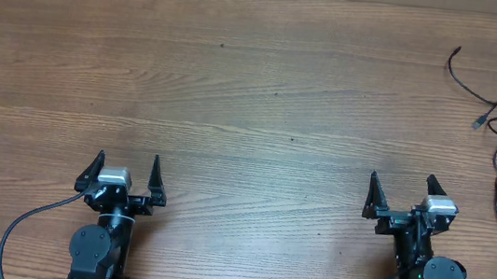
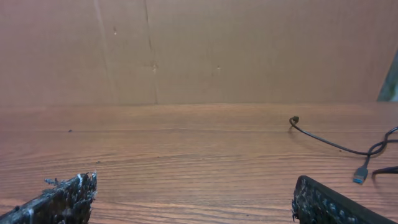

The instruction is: Untangle cables

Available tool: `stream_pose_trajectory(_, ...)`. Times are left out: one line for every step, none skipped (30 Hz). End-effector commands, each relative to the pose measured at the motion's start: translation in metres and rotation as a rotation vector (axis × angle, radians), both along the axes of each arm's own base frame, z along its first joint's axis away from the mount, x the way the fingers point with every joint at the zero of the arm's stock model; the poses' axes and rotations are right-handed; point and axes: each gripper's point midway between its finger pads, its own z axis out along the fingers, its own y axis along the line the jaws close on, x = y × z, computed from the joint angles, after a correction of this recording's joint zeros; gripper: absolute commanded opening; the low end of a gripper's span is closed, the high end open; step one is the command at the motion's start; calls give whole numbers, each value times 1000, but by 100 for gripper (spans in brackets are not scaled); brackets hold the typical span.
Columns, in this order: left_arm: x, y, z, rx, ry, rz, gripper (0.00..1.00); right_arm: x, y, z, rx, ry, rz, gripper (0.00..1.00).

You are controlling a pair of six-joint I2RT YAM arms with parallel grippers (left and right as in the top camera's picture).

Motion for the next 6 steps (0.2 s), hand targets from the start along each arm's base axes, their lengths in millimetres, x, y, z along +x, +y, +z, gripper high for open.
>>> stream_pose_trajectory(0, 2, 0, 22, -4, 7, 100, 0, -1, -2, -8, -4, -6, 100)
stream_pose_trajectory(0, 2, 0, 22, -4, 7, 100, 0, -1, -2, -8, -4, -6, 100)
stream_pose_trajectory(0, 2, 0, 22, -4, 7, 100, 0, -1, -2, -8, -4, -5, 100)
stream_pose_trajectory(0, 2, 0, 22, -4, 7, 100, 0, -1, -2, -8, -4, -6, 100)
stream_pose_trajectory(0, 2, 0, 22, -5, 7, 100, 0, -1, -2, -8, -4, -6, 100)
stream_pose_trajectory(0, 2, 0, 22, -4, 7, 100, 0, -1, -2, -8, -4, -6, 100)
